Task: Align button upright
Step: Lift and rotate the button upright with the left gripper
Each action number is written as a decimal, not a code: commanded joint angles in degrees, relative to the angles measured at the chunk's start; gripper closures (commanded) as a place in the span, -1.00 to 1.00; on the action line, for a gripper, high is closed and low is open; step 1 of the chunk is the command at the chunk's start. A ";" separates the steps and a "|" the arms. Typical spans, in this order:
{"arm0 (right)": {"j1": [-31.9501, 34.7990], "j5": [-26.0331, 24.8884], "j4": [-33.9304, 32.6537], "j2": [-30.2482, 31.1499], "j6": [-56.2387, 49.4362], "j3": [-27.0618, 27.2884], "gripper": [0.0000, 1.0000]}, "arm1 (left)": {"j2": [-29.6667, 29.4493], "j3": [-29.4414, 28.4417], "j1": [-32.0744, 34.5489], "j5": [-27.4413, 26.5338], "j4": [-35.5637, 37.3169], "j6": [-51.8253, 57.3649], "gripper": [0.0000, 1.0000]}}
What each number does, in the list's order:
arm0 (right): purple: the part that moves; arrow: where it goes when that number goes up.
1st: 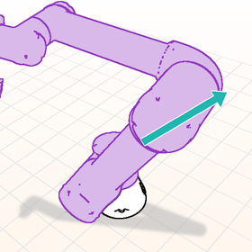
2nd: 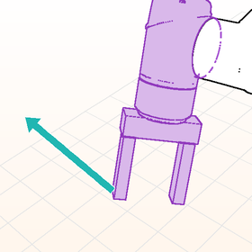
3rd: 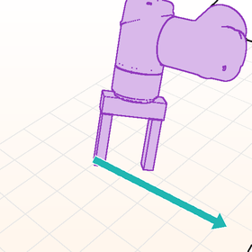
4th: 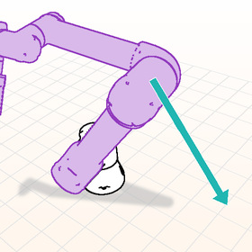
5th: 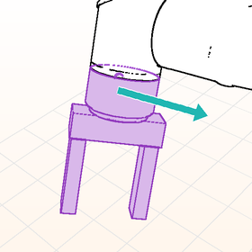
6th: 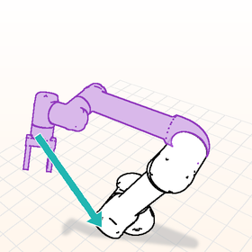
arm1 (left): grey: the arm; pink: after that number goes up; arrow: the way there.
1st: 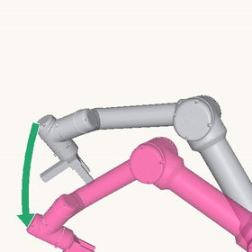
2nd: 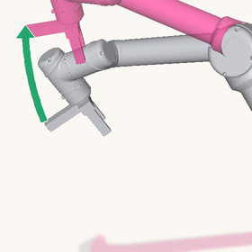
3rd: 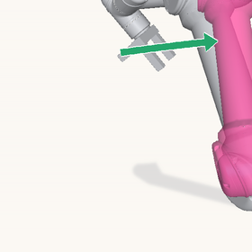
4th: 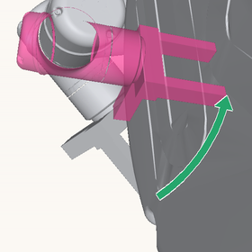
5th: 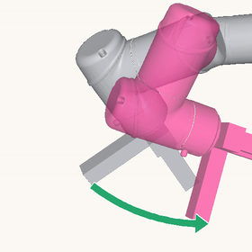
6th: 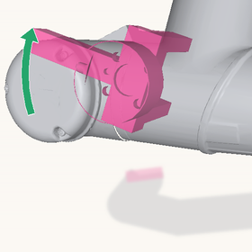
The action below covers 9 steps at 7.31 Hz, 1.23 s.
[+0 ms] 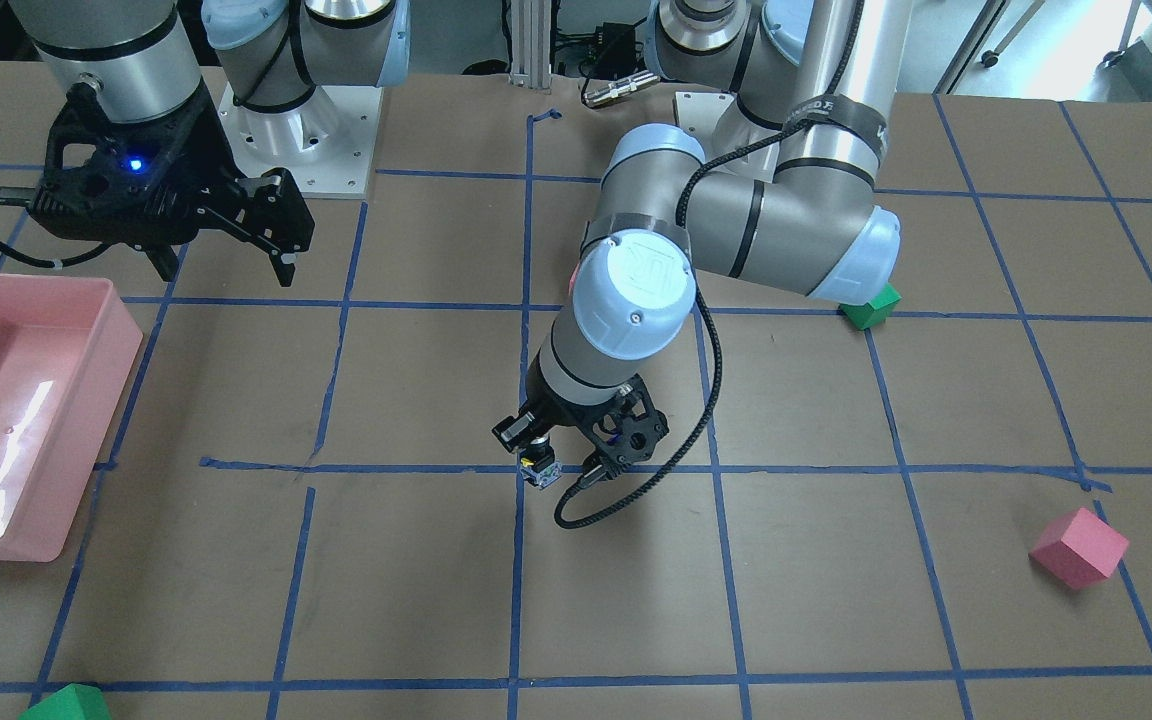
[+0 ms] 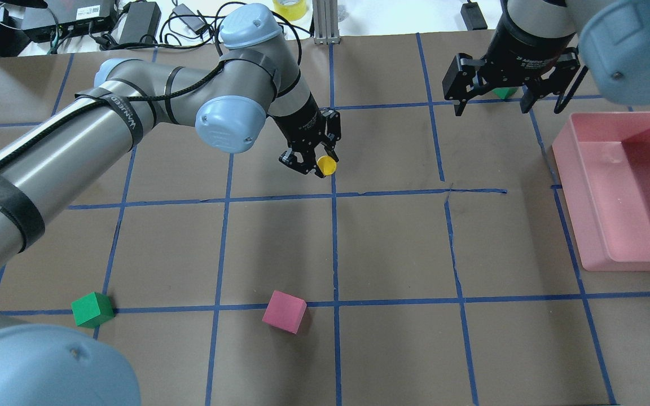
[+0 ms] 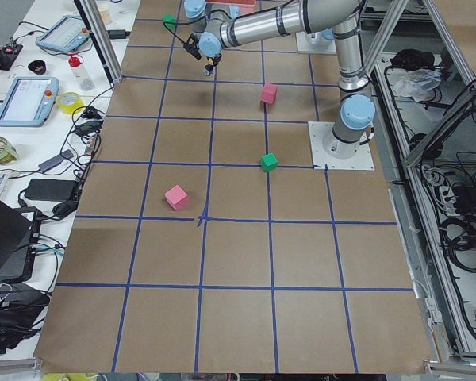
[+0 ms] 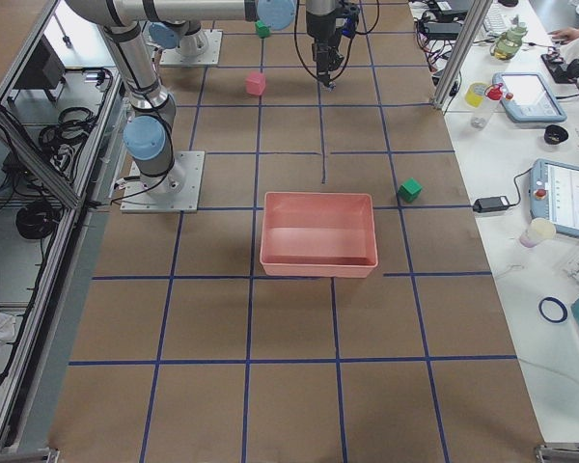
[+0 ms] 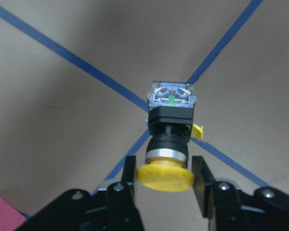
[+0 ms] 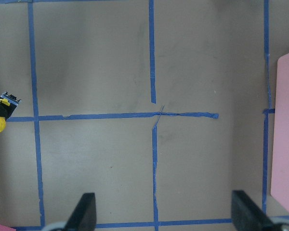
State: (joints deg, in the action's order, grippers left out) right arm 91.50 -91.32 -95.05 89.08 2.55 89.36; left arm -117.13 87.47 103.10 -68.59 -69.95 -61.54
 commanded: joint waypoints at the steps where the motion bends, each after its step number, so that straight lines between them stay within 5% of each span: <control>1: 0.00 0.00 0.21 -0.05 0.00 0.03 -1.00 | -1.86 0.50 -3.76 11.06 -0.19 -4.81 1.00; 8: 0.00 0.00 0.21 -0.05 0.09 0.03 -1.00 | -6.27 2.53 -5.36 16.39 -2.03 -7.10 1.00; 9: 0.00 0.00 0.21 -0.05 0.00 0.03 -1.00 | -6.44 2.44 -5.36 16.04 -2.38 -7.28 0.85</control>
State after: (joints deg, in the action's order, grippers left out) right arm 91.49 -91.32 -94.83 89.03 2.60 89.38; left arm -123.33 89.92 97.74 -52.23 -71.76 -68.57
